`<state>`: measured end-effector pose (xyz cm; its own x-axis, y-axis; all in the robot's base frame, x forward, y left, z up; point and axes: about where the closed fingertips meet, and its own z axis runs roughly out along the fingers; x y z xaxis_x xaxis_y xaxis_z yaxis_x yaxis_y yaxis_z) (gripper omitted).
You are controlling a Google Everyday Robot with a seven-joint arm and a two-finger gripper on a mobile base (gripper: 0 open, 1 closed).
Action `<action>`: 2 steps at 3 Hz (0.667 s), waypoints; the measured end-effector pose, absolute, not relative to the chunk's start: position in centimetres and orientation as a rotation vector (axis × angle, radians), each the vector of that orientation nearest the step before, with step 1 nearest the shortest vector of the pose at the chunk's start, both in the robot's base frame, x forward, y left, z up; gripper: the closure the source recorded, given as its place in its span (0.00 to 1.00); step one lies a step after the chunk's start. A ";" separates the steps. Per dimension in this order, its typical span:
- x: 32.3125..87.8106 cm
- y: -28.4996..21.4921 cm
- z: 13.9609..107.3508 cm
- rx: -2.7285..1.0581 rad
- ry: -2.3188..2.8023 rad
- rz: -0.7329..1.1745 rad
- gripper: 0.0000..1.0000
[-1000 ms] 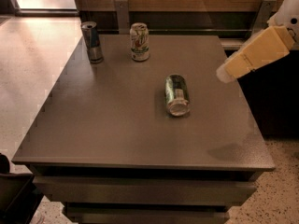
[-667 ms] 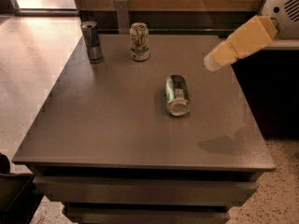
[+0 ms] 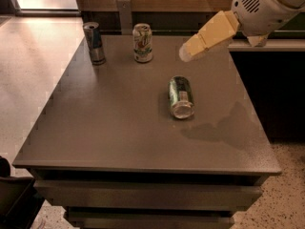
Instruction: Place green can upright
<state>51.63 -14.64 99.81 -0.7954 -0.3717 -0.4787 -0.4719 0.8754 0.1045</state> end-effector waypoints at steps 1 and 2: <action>52.9 -12.9 97.5 -0.516 2.706 0.364 0.00; 53.9 -11.5 94.8 -0.408 2.863 0.381 0.00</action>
Offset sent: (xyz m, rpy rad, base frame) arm 0.0271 0.0468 -0.0830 -0.0147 0.4805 -0.2439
